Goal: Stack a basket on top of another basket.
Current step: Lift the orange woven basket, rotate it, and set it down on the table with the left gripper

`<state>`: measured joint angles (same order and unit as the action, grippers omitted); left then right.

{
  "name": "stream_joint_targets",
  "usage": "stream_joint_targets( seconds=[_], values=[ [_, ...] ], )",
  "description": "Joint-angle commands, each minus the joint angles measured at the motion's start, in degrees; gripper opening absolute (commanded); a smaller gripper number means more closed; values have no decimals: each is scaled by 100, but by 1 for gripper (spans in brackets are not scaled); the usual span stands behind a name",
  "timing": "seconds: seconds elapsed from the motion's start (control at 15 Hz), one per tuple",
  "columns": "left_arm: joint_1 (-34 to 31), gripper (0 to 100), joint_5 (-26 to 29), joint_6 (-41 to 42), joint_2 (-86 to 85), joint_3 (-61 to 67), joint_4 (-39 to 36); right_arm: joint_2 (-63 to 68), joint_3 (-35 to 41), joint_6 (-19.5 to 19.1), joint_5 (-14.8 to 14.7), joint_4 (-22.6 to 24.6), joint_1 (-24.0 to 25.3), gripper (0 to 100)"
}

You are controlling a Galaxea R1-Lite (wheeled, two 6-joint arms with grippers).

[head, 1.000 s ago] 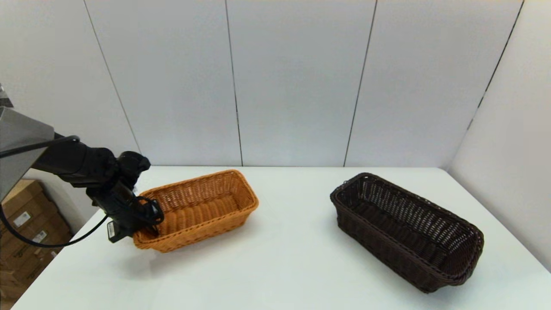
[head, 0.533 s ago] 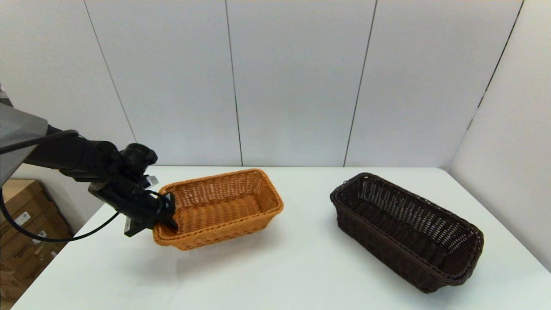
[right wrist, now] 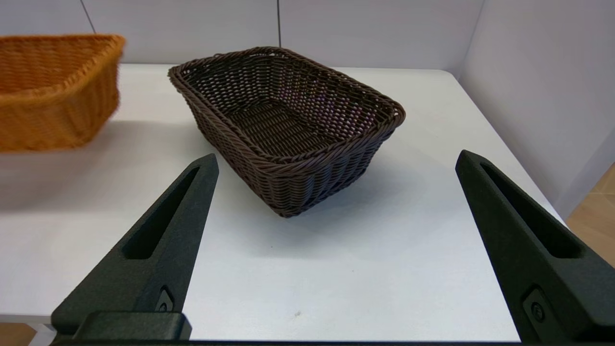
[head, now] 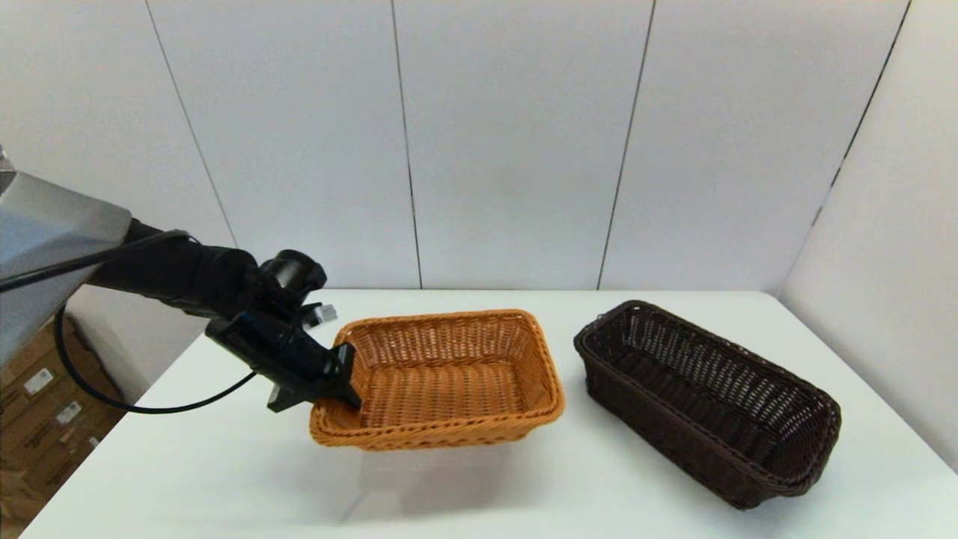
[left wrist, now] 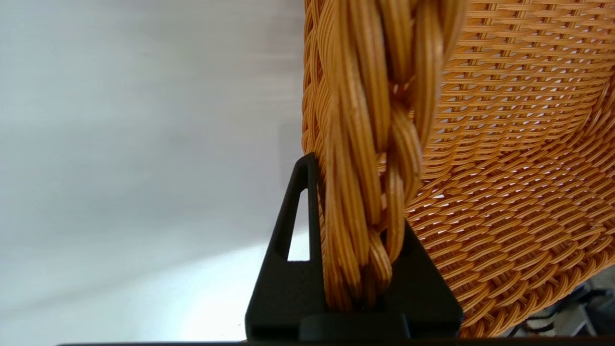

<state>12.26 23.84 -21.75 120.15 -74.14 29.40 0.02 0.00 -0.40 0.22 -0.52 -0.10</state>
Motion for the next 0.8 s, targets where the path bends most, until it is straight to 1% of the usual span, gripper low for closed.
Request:
stream_joint_targets(
  seconds=[0.07, 0.8],
  values=[
    [329, 0, -20, -22, 272, -171, 13, -2, 0, -4, 4, 0, 1, 100],
    [681, 0, -64, -40, 606, -311, -75, -2, 0, -4, 4, 0, 1, 100]
  ],
)
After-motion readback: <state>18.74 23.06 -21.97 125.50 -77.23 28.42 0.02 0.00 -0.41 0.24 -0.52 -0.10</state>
